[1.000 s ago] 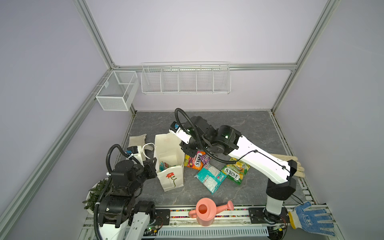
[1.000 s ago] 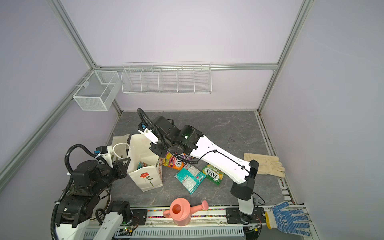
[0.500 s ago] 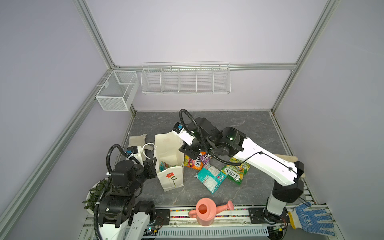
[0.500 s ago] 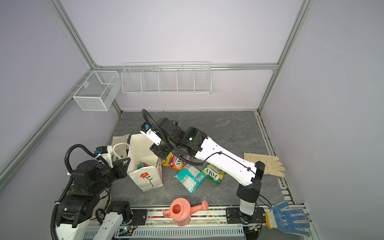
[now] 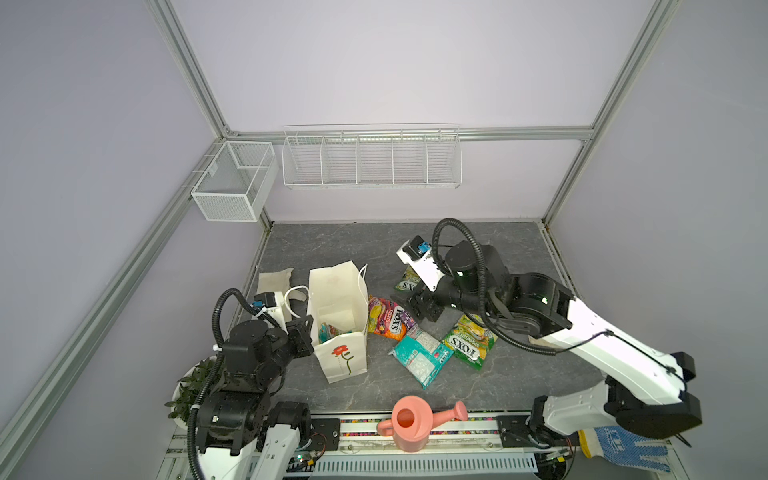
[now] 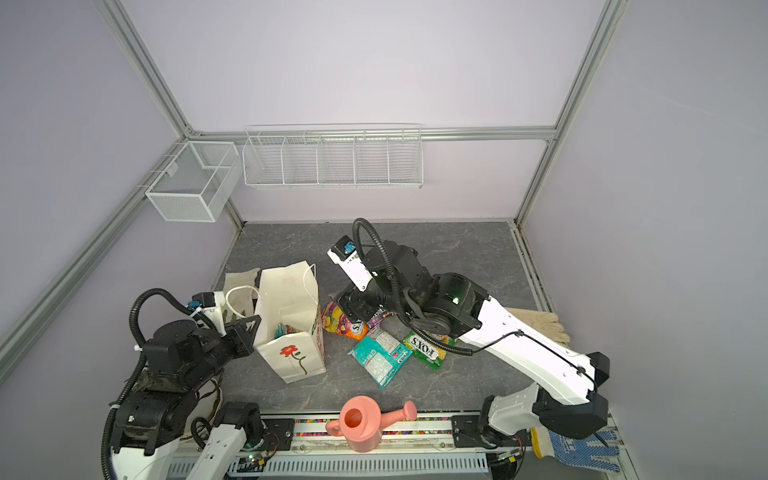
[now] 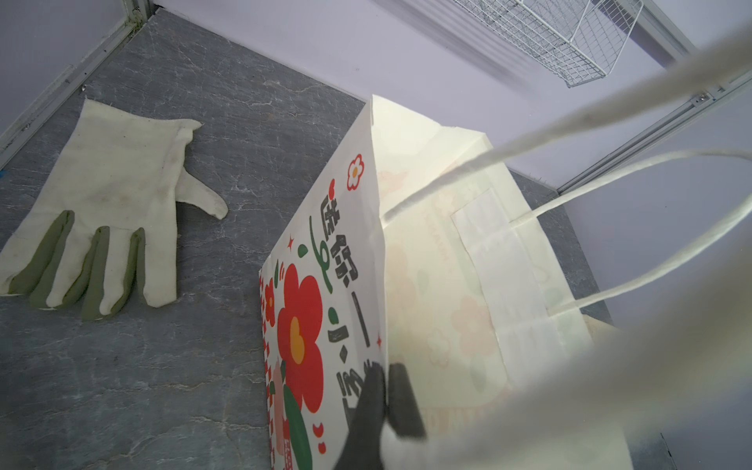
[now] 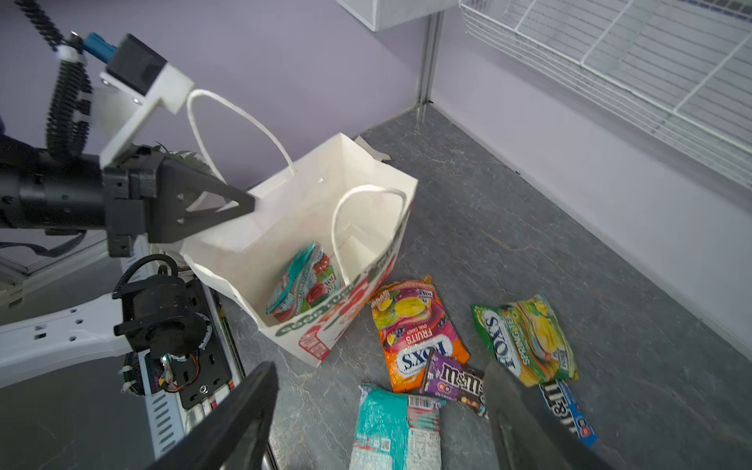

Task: Place the snacks into the paper bag
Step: 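Withdraw the right gripper back over the snack pile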

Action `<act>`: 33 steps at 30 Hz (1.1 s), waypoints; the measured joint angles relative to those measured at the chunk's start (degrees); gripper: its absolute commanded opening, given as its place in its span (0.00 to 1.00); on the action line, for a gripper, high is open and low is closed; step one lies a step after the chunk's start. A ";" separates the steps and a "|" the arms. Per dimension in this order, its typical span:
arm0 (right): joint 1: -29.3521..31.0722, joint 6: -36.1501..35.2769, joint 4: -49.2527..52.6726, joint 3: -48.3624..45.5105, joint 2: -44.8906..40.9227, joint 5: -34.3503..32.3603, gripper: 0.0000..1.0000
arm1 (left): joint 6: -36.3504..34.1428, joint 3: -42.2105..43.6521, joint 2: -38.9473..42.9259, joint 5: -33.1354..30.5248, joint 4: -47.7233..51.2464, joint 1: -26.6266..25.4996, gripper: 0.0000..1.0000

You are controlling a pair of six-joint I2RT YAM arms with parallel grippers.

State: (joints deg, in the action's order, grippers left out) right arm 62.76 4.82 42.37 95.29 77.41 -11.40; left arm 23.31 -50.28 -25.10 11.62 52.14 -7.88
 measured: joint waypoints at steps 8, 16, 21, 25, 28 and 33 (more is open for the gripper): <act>-6.99 5.66 -2.34 -12.68 -7.91 -0.83 0.89 | 0.00 0.00 -0.02 -0.02 0.00 0.00 0.00; -12.07 10.88 -3.17 -21.59 -13.60 -0.46 0.89 | 0.00 0.00 0.00 -0.04 0.00 0.00 0.00; -14.49 14.86 -5.07 -28.87 -16.35 1.84 0.89 | 0.00 0.00 0.00 -0.04 0.00 0.00 0.00; -15.50 18.34 -5.68 -35.17 -17.75 3.50 0.89 | 0.00 0.00 0.00 -0.04 0.00 0.00 0.00; -16.04 21.31 -7.15 -39.56 -19.19 4.87 0.89 | 0.00 0.00 0.00 -0.04 0.00 0.00 0.00; -16.33 26.10 -11.69 -47.28 -20.24 8.92 0.89 | 0.00 0.00 0.00 -0.22 0.00 0.00 0.00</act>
State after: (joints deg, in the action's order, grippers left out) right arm 46.44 30.92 30.68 48.01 57.17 -2.48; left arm 23.31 -50.28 -25.10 11.40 52.14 -7.88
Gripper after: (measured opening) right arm 0.888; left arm 0.047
